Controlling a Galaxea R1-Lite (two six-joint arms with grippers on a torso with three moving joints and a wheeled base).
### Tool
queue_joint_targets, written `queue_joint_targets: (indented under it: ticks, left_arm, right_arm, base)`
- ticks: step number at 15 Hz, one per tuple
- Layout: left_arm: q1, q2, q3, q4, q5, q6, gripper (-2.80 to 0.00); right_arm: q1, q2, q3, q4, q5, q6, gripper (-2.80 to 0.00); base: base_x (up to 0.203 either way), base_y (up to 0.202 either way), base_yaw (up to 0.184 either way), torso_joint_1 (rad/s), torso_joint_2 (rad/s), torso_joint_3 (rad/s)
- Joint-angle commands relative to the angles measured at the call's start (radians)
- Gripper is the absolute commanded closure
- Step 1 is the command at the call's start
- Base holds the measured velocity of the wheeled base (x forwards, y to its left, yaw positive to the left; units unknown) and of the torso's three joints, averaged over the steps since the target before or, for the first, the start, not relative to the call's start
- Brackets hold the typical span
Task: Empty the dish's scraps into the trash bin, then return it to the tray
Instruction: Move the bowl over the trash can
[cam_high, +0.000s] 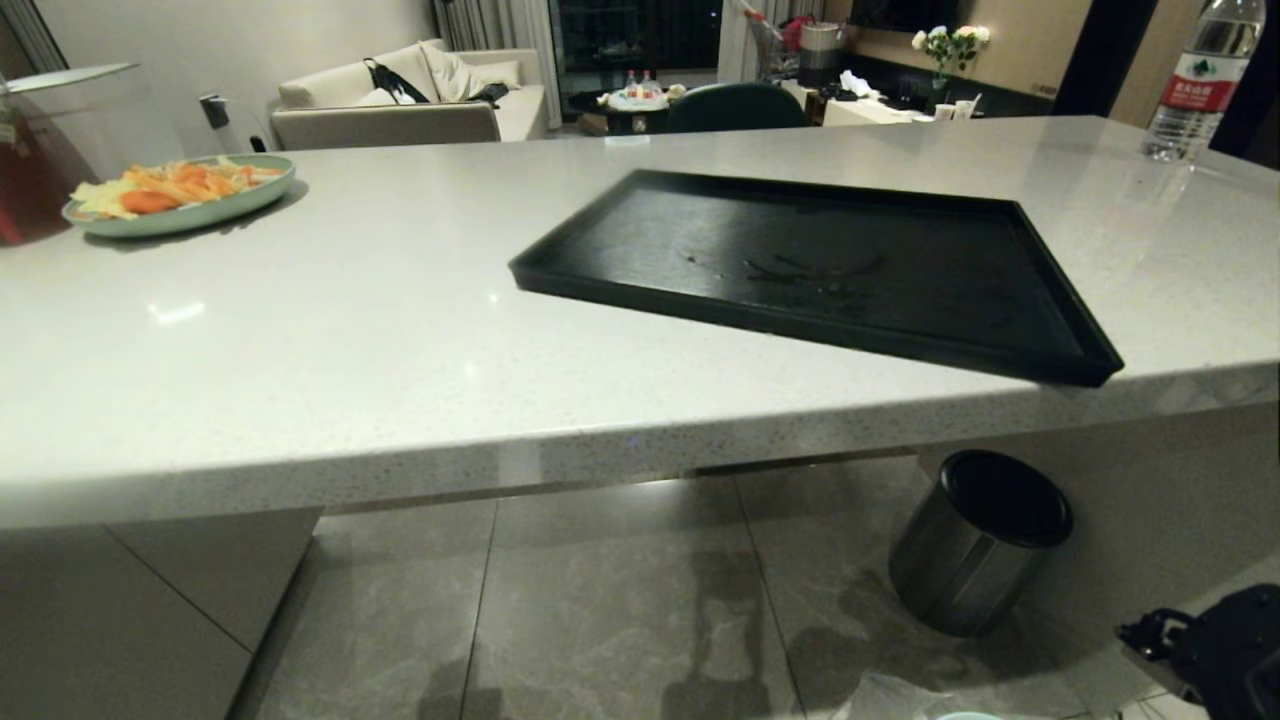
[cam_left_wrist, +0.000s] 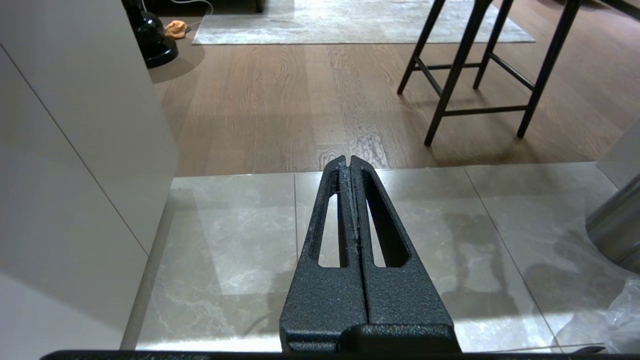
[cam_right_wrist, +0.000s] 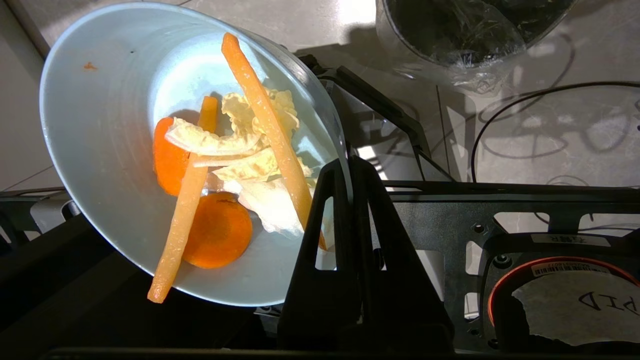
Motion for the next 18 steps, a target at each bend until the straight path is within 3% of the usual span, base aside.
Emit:
queue_joint_targets:
  ticks: [1, 3, 13, 18]
  left_arm:
    - [0.001, 0.001, 0.0, -0.001, 0.0, -0.001, 0.0]
    - [0.0, 0.001, 0.0, -0.001, 0.0, -0.001, 0.0]
    - [0.001, 0.001, 0.0, -0.001, 0.0, -0.001, 0.0]
    - [0.001, 0.001, 0.0, -0.001, 0.0, -0.001, 0.0]
  right_arm:
    - [0.0, 0.007, -0.003, 0.002, 0.0, 0.005, 0.0]
    - [0.001, 0.009, -0.003, 0.002, -0.001, 0.005, 0.0]
    - [0.001, 0.027, -0.006, -0.048, 0.0, 0.005, 0.0]
    - [0.001, 0.033, -0.053, -0.047, 0.0, 0.005, 0.0]
  base:
    - [0.0, 0.0, 0.0, 0.0, 0.0, 0.0]
    - [-0.043, 0.0, 0.002, 0.005, 0.0, 0.002]
    - [-0.189, 0.0, -0.001, 0.002, 0.0, 0.001]
    - [-0.013, 0.0, 0.0, -0.001, 0.0, 0.001]
